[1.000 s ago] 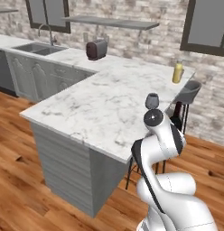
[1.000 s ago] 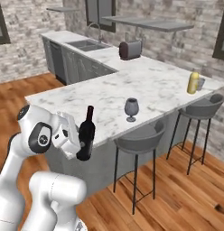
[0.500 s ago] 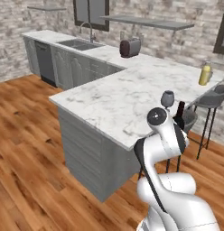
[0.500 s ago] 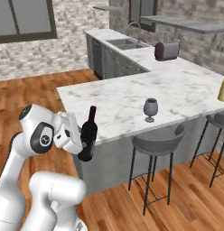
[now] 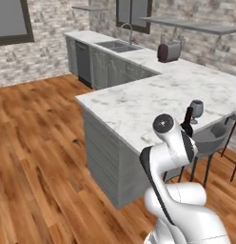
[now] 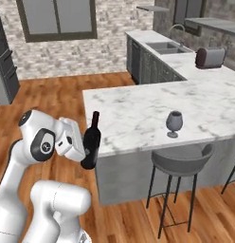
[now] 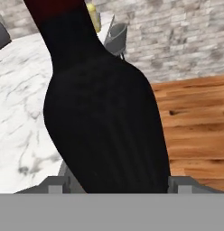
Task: There is a wine glass and glass cup on the dining counter. Place the wine bottle next to the wine glass and the juice bottle next to the glass cup.
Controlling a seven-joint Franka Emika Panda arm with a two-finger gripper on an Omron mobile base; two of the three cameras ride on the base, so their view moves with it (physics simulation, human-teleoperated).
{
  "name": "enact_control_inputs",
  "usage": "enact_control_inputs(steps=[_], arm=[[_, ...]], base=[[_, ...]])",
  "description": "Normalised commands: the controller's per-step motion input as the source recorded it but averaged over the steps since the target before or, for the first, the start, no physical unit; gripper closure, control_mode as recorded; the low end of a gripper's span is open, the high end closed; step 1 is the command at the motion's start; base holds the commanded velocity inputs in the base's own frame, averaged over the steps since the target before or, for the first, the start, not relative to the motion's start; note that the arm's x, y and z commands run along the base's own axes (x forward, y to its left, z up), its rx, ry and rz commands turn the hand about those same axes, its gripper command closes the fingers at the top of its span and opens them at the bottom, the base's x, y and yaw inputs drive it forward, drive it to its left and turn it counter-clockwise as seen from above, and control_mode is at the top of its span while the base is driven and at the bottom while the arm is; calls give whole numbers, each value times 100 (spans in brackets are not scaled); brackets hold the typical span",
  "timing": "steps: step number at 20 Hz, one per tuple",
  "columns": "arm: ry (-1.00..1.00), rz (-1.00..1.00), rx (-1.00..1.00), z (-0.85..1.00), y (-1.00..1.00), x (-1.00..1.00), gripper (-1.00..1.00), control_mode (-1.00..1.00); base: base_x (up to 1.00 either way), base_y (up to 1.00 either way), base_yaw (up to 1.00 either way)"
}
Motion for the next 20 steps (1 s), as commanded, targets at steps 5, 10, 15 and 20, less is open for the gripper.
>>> enact_control_inputs(steps=[5, 10, 15, 20], arm=[[0, 0, 0, 0, 0, 0, 100, 100], [0, 0, 0, 0, 0, 0, 100, 100], [0, 0, 0, 0, 0, 0, 100, 100], [0, 0, 0, 0, 0, 0, 100, 100]], base=[[3, -56, 20], [9, -55, 19], [16, -52, 20], [25, -48, 21]])
